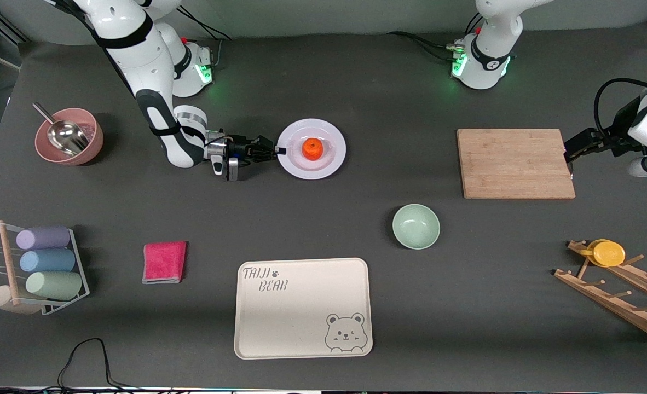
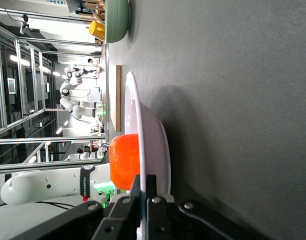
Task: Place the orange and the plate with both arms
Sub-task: 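Withdraw the left gripper while the right gripper grips the plate rim, then slide the plate with the right gripper onto the bear tray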
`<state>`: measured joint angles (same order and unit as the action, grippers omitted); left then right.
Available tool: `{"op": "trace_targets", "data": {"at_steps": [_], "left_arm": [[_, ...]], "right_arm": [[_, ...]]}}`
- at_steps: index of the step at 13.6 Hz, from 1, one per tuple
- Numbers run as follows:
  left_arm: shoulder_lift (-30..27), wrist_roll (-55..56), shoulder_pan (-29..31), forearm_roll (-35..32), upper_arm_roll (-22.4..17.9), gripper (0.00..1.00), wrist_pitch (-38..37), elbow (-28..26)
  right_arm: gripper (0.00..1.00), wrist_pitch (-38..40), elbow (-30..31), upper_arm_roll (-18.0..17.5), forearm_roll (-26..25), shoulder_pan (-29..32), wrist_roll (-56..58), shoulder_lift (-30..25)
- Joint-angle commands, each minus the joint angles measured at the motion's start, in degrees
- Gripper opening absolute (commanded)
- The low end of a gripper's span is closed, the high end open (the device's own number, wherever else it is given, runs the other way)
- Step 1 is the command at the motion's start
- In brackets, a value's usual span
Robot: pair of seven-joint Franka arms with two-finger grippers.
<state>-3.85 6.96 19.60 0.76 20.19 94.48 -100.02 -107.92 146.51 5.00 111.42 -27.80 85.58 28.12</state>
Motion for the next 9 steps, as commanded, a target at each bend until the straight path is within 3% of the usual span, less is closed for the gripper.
{"op": "trace_targets", "data": {"at_steps": [1, 6, 9], "left_arm": [[-0.7, -1.2, 0.3, 1.7, -1.0, 1.00, 0.4, -0.9], [-1.2, -2.4, 0.4, 3.8, -3.3, 1.00, -1.9, -0.4], [-1.2, -2.0, 0.5, 3.6, -3.3, 1.00, -1.4, -0.4]], "right_arm": [[0.00, 0.1, -0.6, 0.1, 1.5, 0.4, 0.2, -0.4], [0.00, 1.4, -0.7, 0.5, -1.4, 2.3, -13.8, -11.6], [0.00, 1.3, -2.6, 0.5, -1.4, 3.1, -17.0, -12.9]]}}
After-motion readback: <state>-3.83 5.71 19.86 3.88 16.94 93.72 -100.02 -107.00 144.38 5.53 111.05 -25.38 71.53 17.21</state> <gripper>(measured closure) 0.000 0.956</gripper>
